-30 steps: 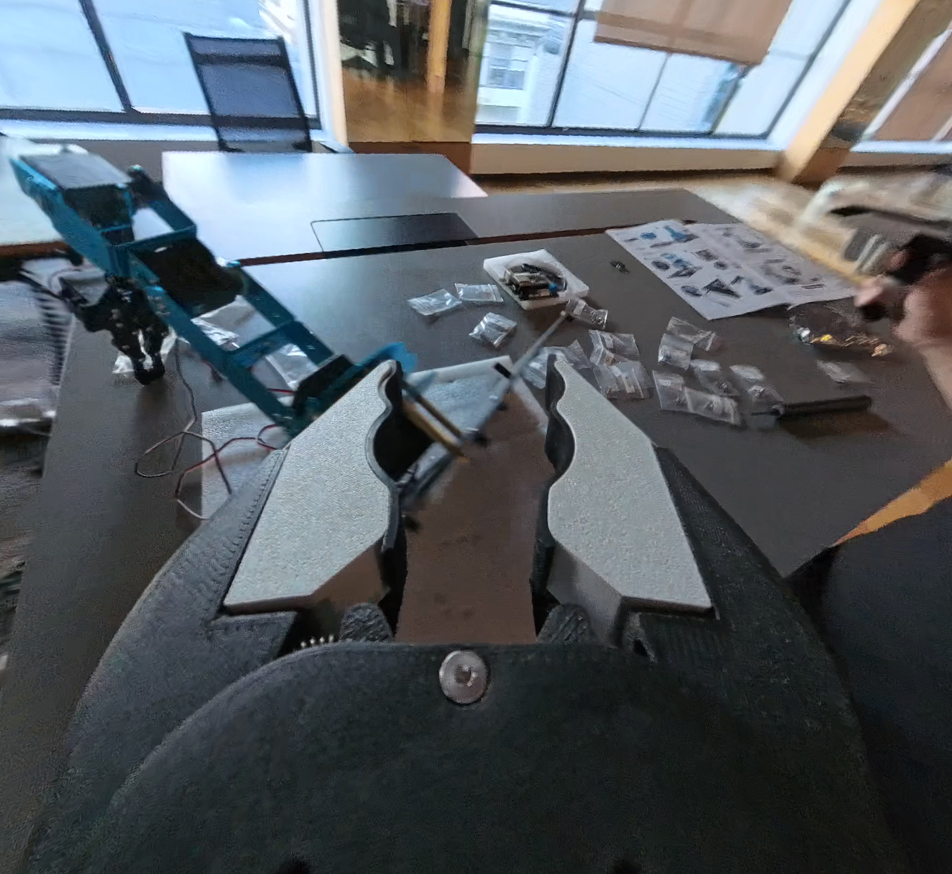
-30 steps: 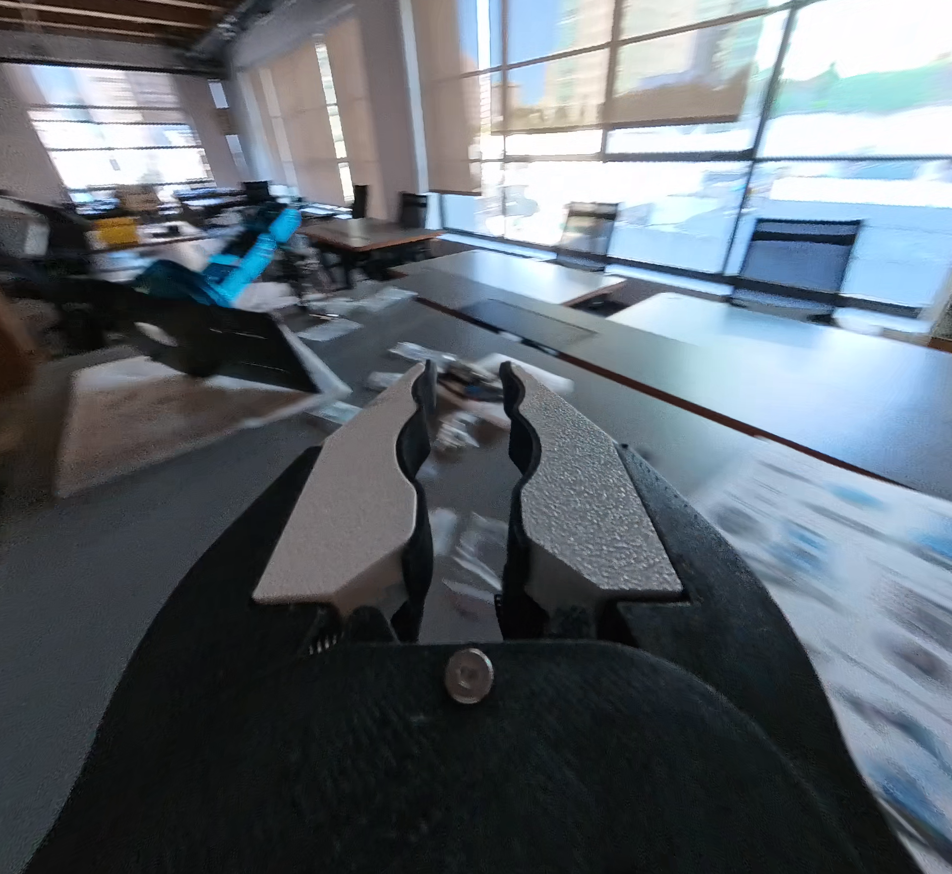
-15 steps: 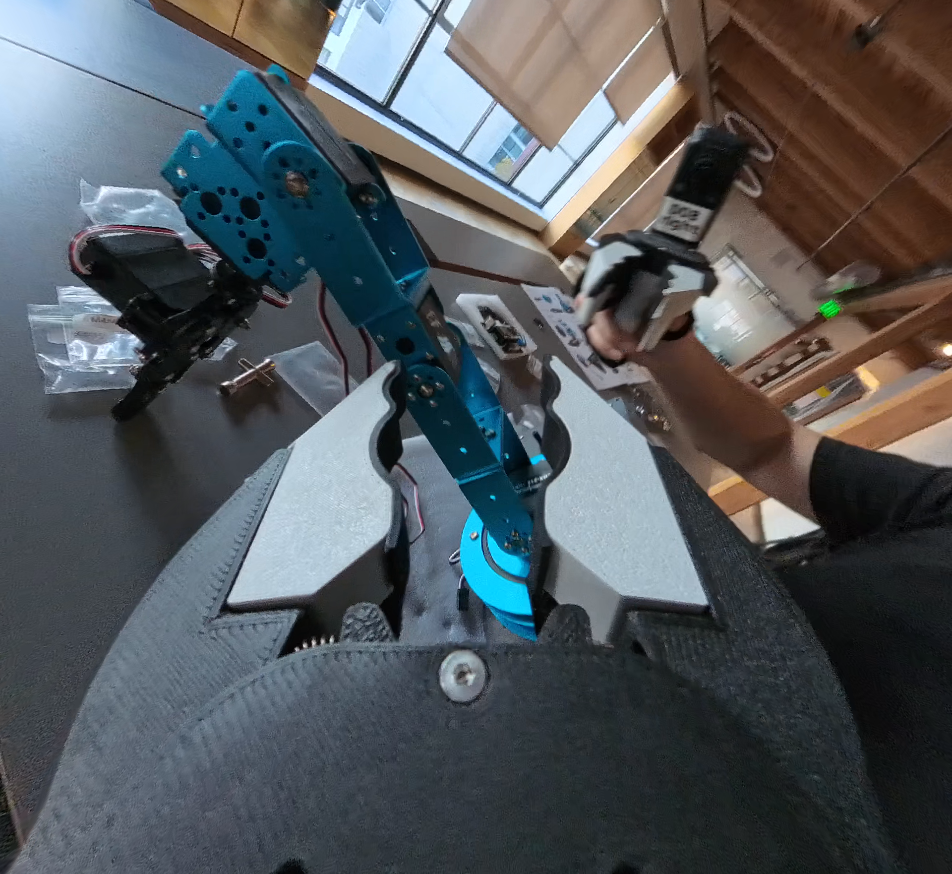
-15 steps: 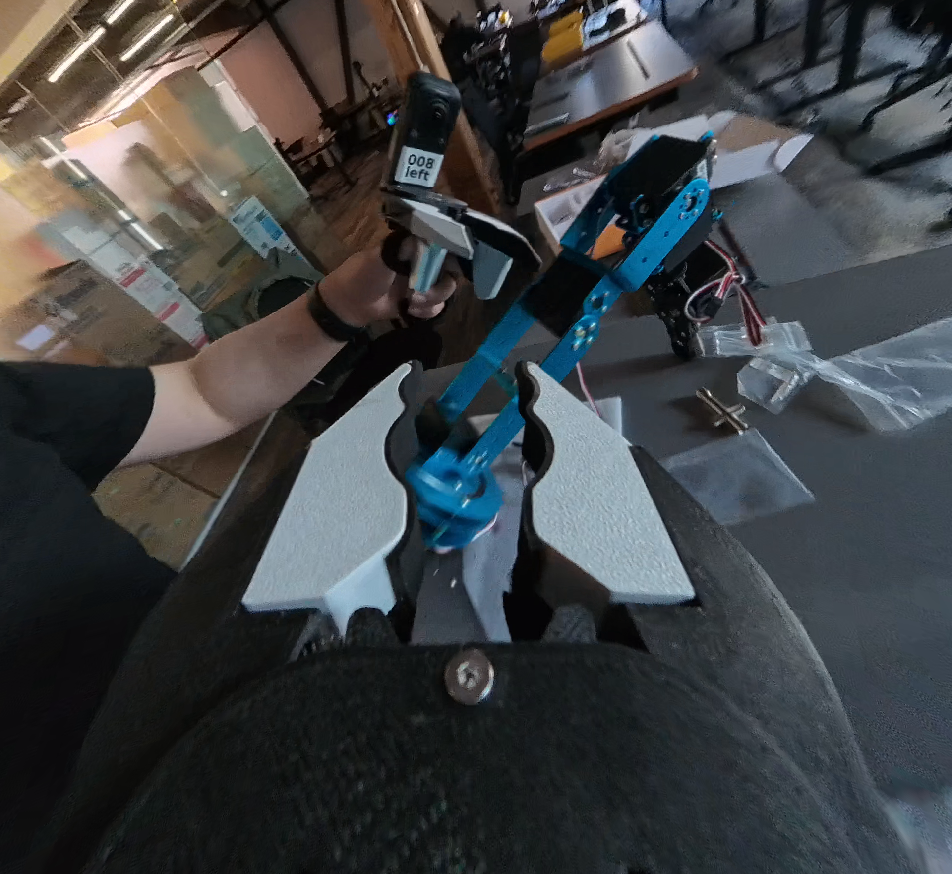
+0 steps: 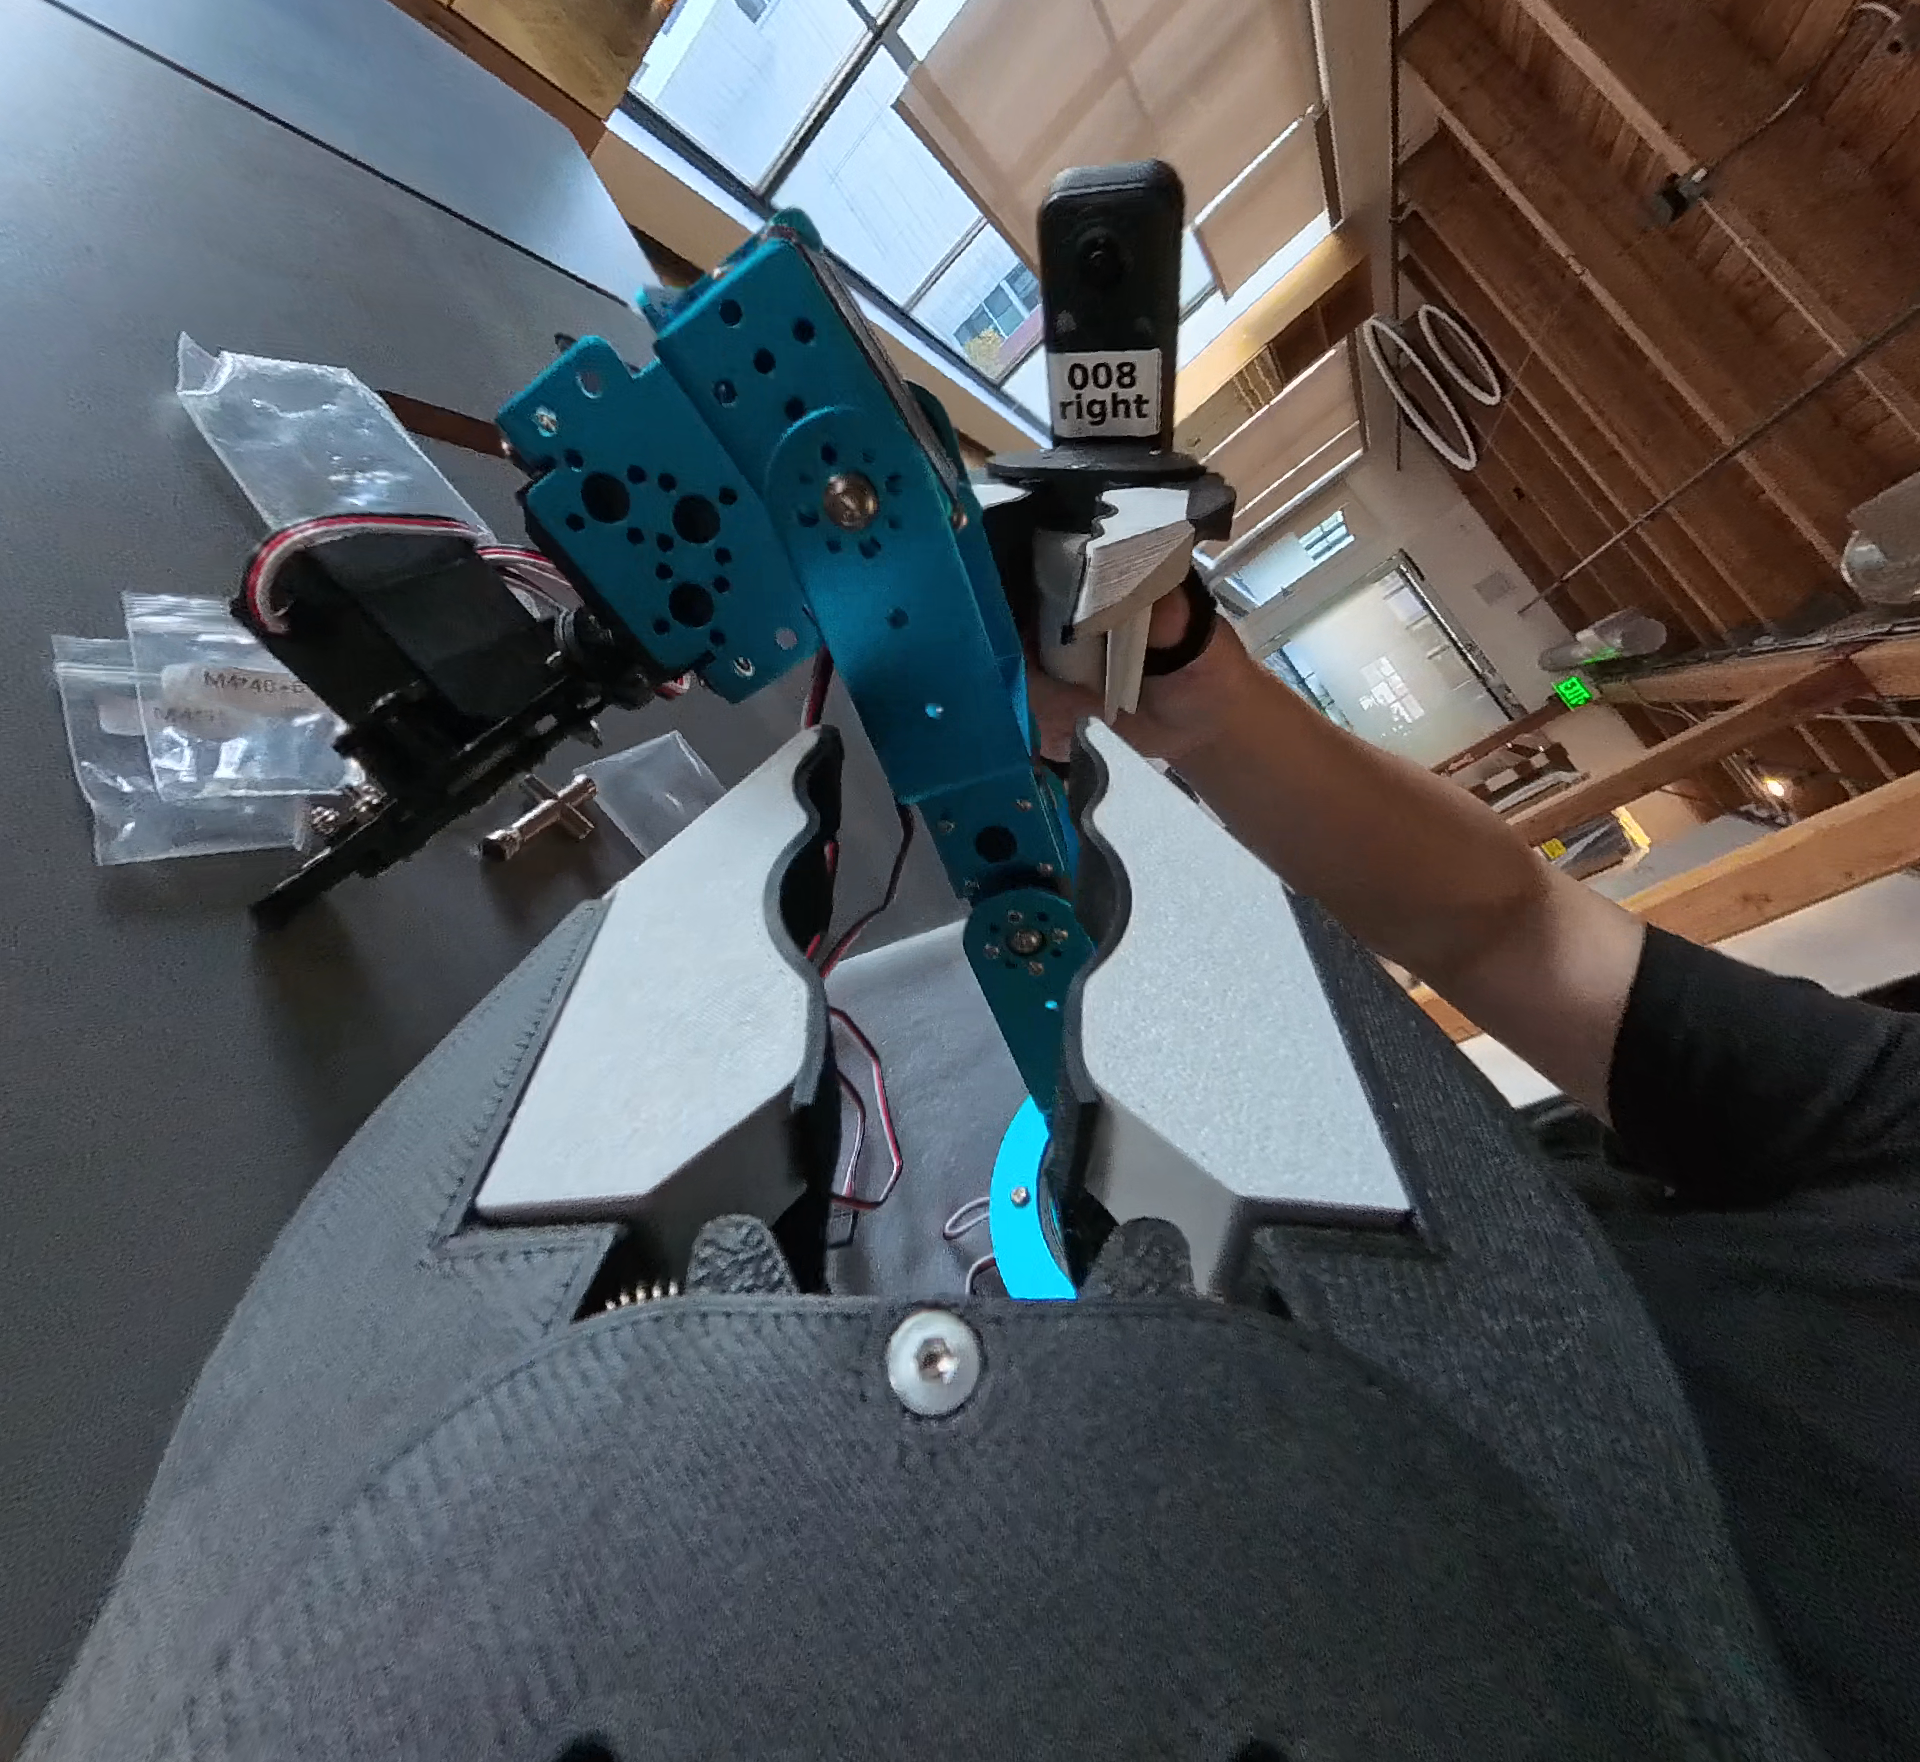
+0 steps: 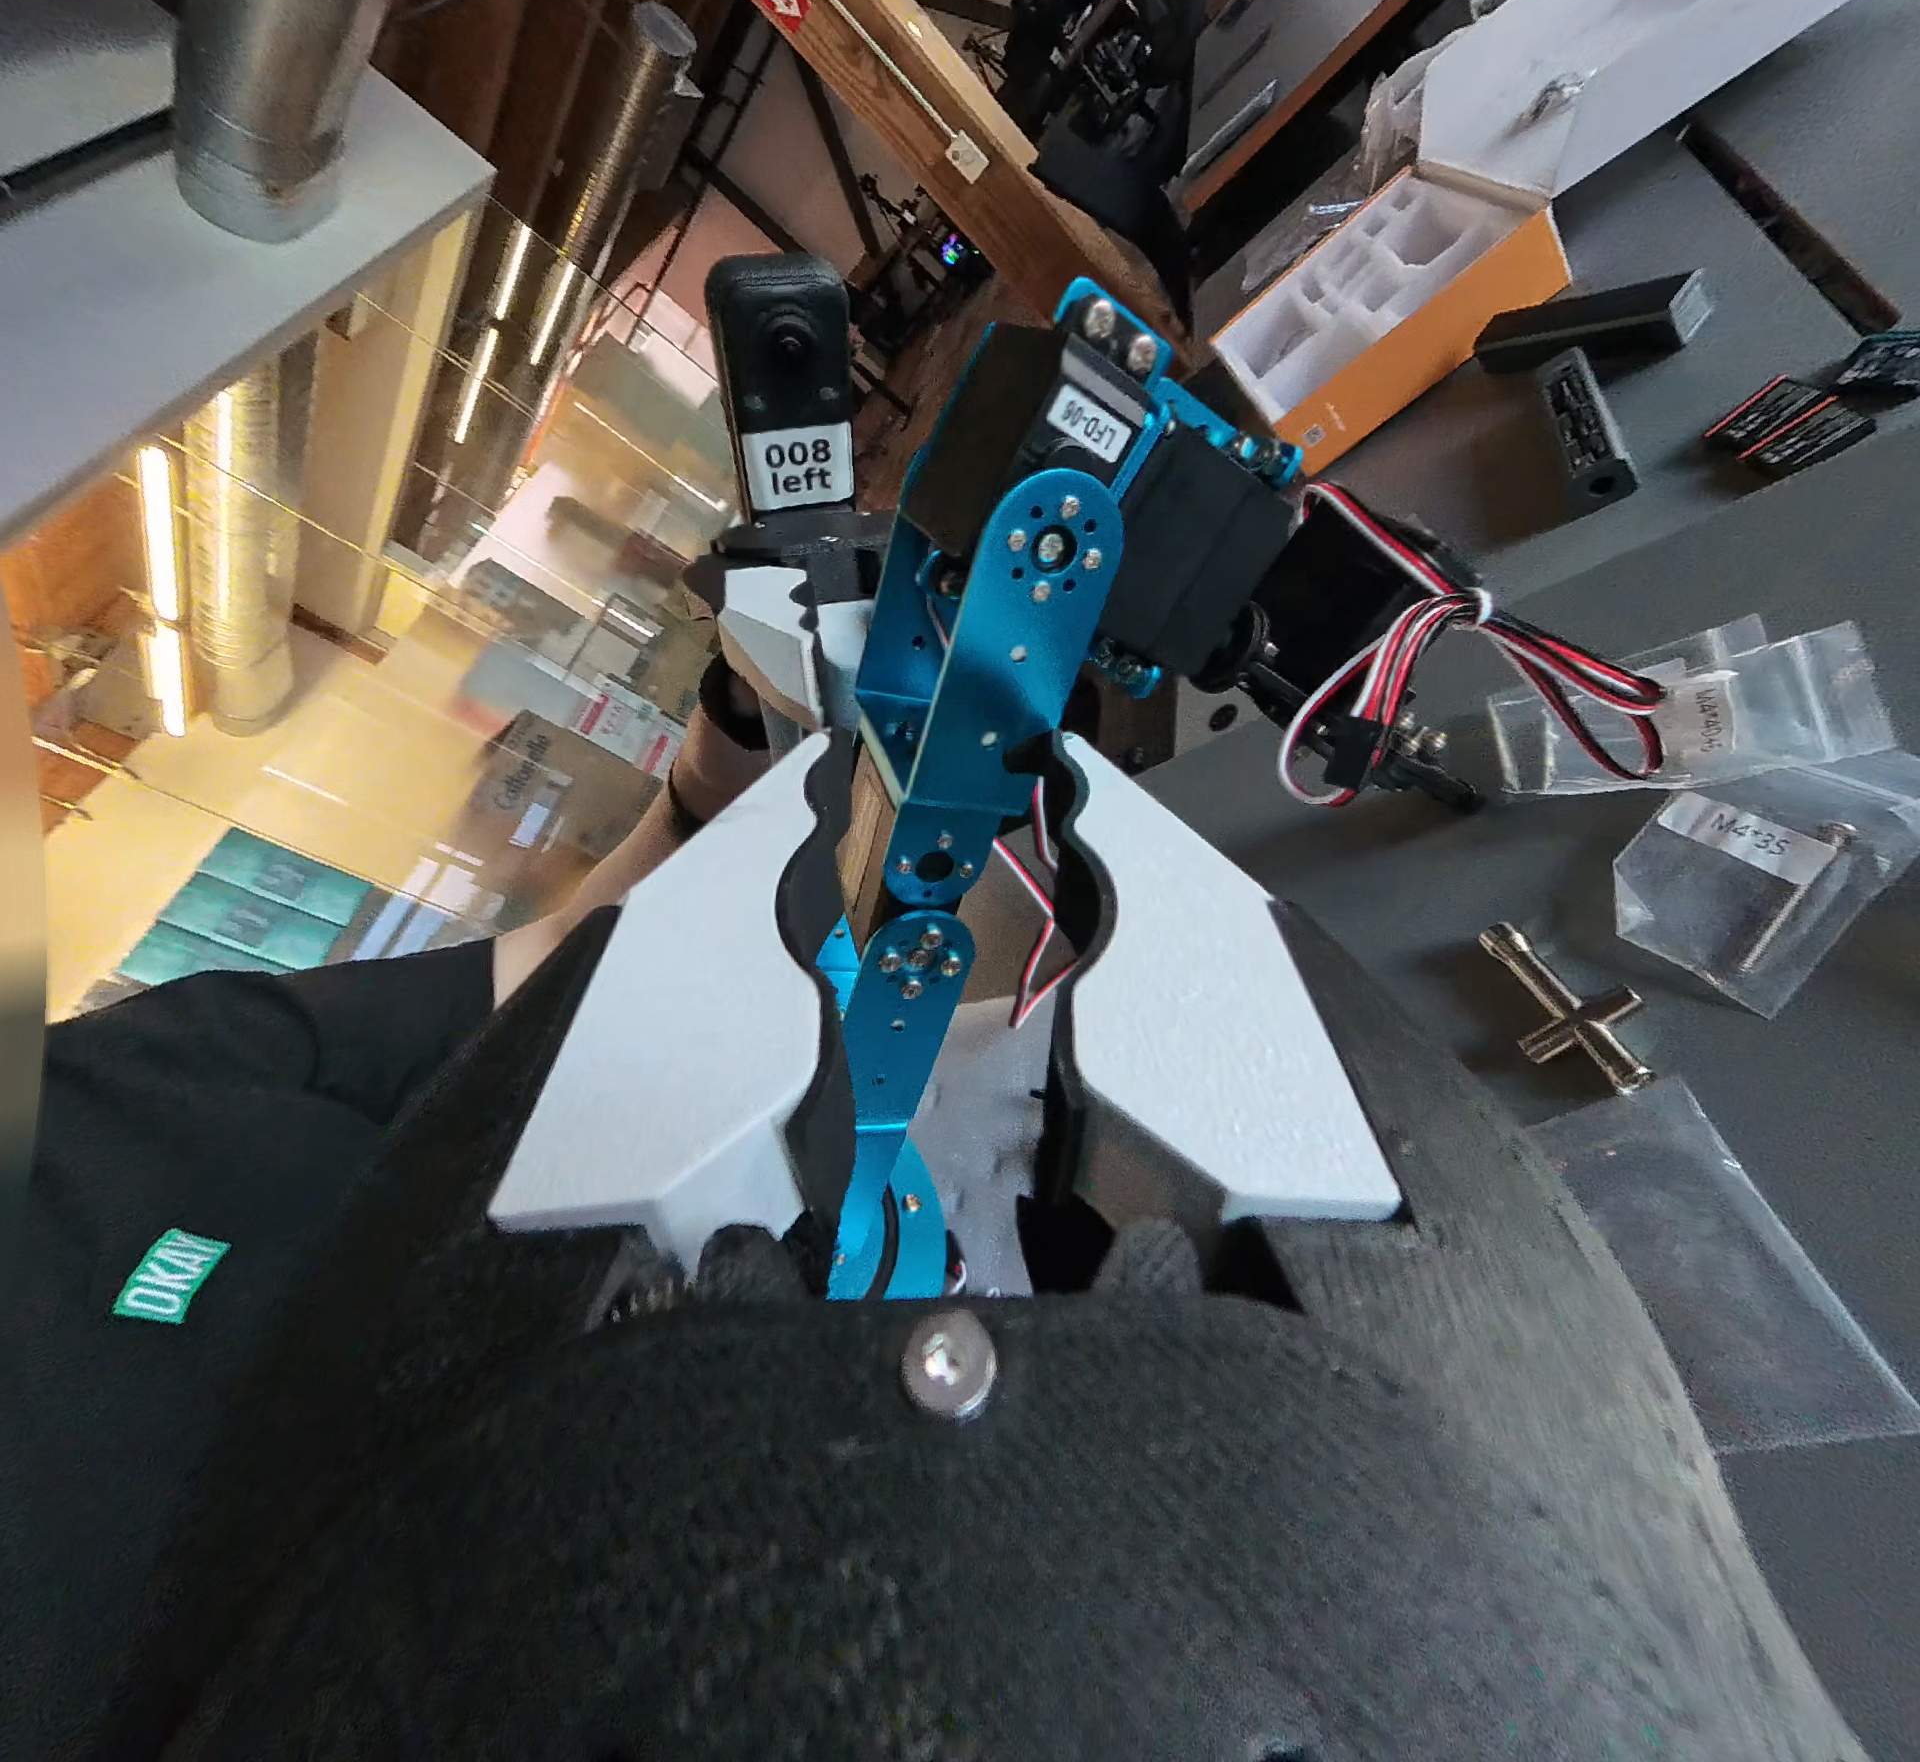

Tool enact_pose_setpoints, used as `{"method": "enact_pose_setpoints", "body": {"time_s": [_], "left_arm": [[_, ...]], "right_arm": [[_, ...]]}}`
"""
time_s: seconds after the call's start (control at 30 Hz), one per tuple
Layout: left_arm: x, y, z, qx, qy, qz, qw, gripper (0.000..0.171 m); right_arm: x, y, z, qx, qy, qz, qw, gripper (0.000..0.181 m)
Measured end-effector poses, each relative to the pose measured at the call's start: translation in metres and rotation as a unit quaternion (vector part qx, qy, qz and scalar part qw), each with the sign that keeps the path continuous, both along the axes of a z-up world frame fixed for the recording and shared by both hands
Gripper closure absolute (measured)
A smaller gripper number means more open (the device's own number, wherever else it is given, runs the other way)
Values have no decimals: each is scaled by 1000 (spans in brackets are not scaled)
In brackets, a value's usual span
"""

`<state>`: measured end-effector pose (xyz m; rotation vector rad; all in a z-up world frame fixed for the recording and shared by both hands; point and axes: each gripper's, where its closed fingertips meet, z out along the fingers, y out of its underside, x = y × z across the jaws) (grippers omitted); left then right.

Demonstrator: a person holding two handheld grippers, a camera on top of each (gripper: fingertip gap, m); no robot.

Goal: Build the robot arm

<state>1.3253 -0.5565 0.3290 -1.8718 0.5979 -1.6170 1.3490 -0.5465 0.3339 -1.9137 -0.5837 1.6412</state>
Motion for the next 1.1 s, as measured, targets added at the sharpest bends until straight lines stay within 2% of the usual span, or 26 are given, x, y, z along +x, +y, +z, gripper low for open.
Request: {"method": "enact_pose_setpoints", "body": {"time_s": [0.07, 0.23, 0.4, 0.53, 0.83, 1.1], "left_arm": [[5, 2, 0, 5, -1, -10, 1000, 140], [7, 2, 0, 25, 6, -23, 999, 139], [7, 1, 0, 45, 37, -25, 998, 138], [8, -6, 9, 60, 44, -33, 997, 138], [12, -37, 43, 114, 13, 1, 993, 135], [15, -78, 72, 178, 2, 25, 984, 142]], "right_arm": [[-1, 2, -2, -13, 4, 6, 1000, 147], [-2, 7, -2, 0, 5, 6, 1000, 157], [-2, 6, -1, 14, -25, 7, 1000, 158], [-1, 0, 9, 29, -33, 10, 999, 158], [2, -32, 43, 60, 16, -8, 998, 158], [10, -73, 77, 85, 80, -8, 993, 159]]}}
